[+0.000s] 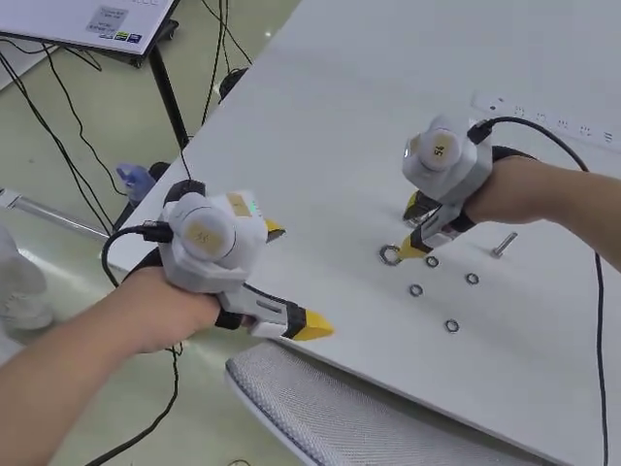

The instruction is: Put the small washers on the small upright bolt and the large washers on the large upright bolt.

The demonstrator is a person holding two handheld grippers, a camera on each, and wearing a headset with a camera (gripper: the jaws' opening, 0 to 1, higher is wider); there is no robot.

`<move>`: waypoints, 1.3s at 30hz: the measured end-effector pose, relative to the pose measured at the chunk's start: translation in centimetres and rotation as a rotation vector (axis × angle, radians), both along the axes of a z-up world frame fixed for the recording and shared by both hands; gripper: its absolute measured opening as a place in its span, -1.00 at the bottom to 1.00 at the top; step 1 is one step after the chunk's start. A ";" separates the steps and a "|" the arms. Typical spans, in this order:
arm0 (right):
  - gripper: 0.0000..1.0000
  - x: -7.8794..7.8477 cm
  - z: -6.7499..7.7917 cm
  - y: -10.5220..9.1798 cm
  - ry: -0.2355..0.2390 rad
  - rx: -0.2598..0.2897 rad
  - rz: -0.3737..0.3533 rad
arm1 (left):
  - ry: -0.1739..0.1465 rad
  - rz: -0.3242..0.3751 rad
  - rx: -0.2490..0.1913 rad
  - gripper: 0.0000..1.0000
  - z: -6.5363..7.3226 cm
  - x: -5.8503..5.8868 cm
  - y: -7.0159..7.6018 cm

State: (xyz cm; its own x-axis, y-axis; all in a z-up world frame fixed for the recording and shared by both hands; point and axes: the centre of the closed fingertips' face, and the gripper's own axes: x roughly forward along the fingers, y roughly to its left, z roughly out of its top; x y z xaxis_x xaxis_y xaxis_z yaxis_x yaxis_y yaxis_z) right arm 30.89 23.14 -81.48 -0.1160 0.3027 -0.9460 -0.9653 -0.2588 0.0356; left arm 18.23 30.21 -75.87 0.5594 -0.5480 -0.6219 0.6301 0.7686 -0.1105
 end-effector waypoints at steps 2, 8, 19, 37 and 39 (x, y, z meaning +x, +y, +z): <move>-0.21 -0.1 -0.1 -0.2 -0.007 -0.004 0.003 | -0.001 -0.003 0.003 0.73 0.0 0.0 0.0; -0.21 -0.5 -0.7 0.0 0.002 -0.005 -0.014 | 0.003 -0.004 0.006 0.73 -0.2 -0.3 -0.2; -0.22 -0.4 -2.7 0.5 -0.009 -0.025 -0.029 | -0.003 0.003 -0.010 0.73 -0.4 -0.3 0.1; -0.22 0.3 -5.7 0.6 -0.048 -0.059 -0.036 | 0.000 0.003 -0.010 0.73 -0.6 -0.5 0.2; -0.22 0.4 -5.8 0.6 -0.048 -0.060 -0.039 | 0.001 0.002 -0.008 0.72 -0.6 -0.5 0.3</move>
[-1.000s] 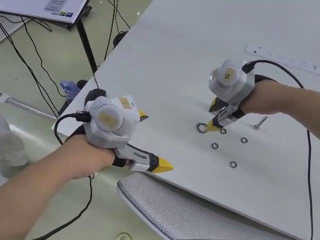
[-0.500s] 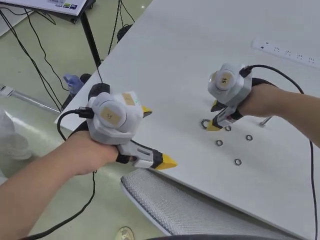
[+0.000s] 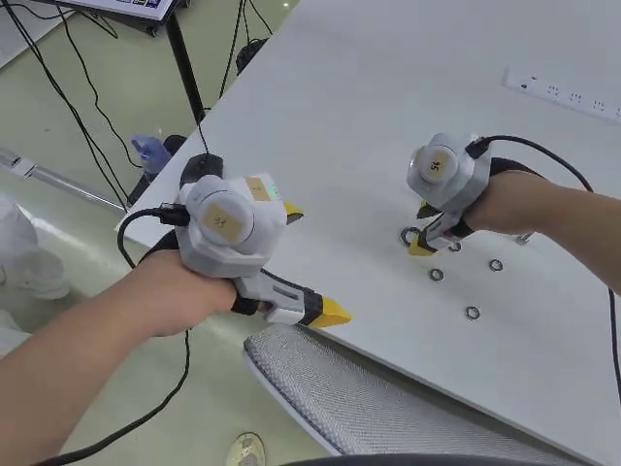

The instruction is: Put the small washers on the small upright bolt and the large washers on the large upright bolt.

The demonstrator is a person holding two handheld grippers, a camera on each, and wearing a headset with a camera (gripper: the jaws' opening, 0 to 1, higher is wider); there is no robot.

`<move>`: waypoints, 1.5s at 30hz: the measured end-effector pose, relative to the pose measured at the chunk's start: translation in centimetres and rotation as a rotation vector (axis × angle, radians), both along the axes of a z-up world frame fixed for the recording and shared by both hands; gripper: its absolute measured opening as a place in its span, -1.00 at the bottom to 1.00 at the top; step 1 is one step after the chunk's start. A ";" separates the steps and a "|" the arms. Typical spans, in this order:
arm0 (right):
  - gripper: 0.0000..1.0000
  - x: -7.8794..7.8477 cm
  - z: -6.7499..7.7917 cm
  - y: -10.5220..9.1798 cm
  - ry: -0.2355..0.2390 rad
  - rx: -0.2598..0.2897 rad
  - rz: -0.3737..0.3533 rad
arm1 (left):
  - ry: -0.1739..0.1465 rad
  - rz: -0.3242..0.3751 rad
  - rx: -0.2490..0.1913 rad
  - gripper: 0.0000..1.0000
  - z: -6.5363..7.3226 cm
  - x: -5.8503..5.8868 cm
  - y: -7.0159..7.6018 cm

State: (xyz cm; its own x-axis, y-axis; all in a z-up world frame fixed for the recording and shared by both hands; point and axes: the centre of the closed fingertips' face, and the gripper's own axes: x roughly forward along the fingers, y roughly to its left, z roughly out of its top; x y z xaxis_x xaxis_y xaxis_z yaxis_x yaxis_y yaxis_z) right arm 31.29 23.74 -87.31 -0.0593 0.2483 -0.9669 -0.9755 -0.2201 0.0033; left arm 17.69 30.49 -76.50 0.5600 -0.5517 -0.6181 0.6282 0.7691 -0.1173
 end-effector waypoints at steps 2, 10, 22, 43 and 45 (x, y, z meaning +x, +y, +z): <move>-0.22 0.1 -0.1 0.0 -0.003 -0.003 0.002 | 0.001 -0.001 0.001 0.72 0.0 -0.1 0.0; -0.23 -0.2 -0.3 -0.3 -0.005 -0.013 0.000 | 0.005 0.000 0.004 0.71 0.0 -0.2 0.2; -0.27 -0.7 0.3 -0.3 -0.013 -0.026 -0.001 | 0.006 -0.001 0.004 0.69 0.1 -0.4 0.3; -0.52 -0.5 0.2 -0.1 -0.028 -0.059 0.016 | 0.000 0.020 0.000 0.66 0.3 -0.5 0.8; -0.54 -0.7 0.2 -0.1 -0.047 -0.079 0.028 | -0.002 0.024 -0.001 0.66 0.4 -0.5 0.9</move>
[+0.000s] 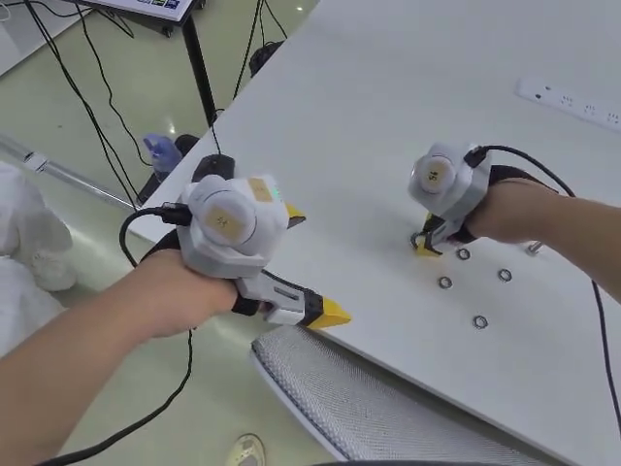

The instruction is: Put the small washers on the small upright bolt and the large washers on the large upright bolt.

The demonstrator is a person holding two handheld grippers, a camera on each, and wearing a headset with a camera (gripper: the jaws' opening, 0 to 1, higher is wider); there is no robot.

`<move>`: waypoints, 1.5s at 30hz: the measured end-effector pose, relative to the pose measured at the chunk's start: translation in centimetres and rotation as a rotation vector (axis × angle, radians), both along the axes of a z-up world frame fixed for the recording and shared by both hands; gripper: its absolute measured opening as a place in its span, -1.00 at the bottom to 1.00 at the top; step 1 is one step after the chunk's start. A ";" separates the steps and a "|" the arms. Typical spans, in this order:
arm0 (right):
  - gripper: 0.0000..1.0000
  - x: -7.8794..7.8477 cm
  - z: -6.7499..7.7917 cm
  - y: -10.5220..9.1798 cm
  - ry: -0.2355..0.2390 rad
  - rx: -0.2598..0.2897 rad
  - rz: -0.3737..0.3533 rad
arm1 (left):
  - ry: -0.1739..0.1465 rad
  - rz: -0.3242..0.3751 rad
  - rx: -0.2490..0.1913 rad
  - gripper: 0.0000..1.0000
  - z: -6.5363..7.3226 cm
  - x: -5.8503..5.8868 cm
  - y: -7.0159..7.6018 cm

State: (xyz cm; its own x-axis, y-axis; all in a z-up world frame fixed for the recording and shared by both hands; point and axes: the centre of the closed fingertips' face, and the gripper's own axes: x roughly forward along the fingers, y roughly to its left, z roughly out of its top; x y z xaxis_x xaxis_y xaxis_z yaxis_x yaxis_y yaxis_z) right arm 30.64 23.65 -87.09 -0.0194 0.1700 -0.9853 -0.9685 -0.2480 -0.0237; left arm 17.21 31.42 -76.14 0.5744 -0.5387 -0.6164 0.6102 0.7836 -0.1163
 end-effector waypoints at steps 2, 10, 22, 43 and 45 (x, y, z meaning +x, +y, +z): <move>-0.55 -0.1 0.0 0.1 -0.017 -0.016 0.016 | 0.000 0.004 -0.002 0.66 0.0 0.0 0.1; -0.59 0.5 0.0 0.1 0.004 -0.005 -0.010 | -0.001 -0.006 0.004 0.65 0.1 0.1 0.0; -0.58 0.2 0.5 -0.1 0.033 0.007 -0.045 | -0.002 -0.007 0.005 0.64 0.1 0.3 0.0; -0.58 0.5 3.2 -1.8 0.043 0.007 -0.099 | -0.016 -0.003 -0.005 0.66 0.4 0.7 -0.4; -0.58 0.5 3.7 -2.0 0.041 0.006 -0.103 | -0.019 -0.005 -0.004 0.68 0.6 0.8 -0.5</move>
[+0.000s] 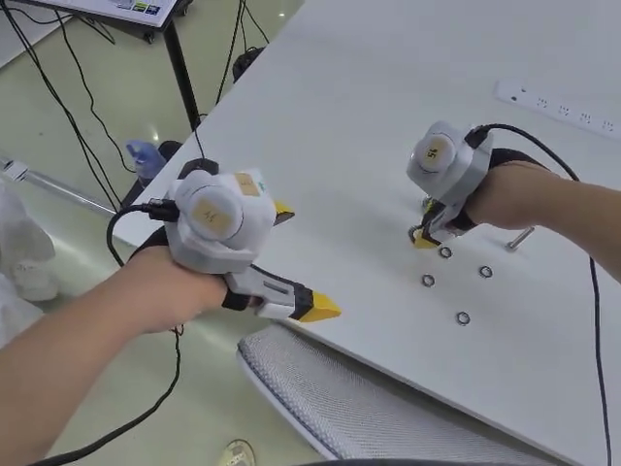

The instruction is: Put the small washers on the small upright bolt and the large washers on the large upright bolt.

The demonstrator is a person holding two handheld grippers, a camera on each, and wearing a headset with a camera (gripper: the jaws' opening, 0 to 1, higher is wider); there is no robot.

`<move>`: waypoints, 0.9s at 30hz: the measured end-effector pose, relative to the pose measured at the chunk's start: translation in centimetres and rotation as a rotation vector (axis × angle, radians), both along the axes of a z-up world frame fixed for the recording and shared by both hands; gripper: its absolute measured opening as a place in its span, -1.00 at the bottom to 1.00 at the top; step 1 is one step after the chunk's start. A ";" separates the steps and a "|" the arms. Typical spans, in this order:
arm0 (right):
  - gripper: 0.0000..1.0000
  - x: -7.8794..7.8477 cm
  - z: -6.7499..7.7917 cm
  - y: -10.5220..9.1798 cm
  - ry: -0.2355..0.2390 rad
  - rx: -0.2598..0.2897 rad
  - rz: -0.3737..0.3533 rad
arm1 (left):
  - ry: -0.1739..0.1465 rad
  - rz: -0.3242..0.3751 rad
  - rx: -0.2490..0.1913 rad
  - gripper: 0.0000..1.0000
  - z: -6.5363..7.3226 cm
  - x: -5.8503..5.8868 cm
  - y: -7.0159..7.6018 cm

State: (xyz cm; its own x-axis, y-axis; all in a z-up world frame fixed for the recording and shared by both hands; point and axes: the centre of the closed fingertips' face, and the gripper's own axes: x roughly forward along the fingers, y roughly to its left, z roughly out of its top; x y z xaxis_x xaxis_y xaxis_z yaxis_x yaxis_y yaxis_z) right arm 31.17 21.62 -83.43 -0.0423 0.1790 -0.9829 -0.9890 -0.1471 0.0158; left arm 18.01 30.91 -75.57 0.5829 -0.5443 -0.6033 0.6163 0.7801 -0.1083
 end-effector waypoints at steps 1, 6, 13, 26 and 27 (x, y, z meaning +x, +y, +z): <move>-0.58 0.1 0.2 -0.1 -0.001 0.000 -0.002 | -0.002 -0.001 -0.001 0.69 0.1 0.1 -0.1; -0.58 0.6 1.5 -1.1 -0.007 -0.002 -0.021 | -0.004 -0.011 -0.016 0.73 0.4 0.2 -0.7; -0.58 1.5 2.6 -3.0 -0.022 -0.017 -0.043 | -0.016 -0.024 -0.022 0.79 0.7 0.4 -1.4; -0.58 4.5 3.9 -3.9 -0.047 -0.008 -0.089 | -0.012 -0.018 -0.020 0.79 0.5 0.5 -1.5; -0.58 4.7 3.9 -3.9 -0.049 -0.010 -0.088 | -0.011 -0.021 -0.018 0.79 0.5 0.4 -1.5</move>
State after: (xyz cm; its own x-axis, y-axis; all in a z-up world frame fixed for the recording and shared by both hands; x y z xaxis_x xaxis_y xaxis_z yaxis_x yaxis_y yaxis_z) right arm 35.88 17.75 -79.49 0.0210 0.1704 -0.9852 -0.9977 -0.0593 -0.0315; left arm 18.46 29.43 -75.05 0.5783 -0.5668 -0.5868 0.6335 0.7652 -0.1149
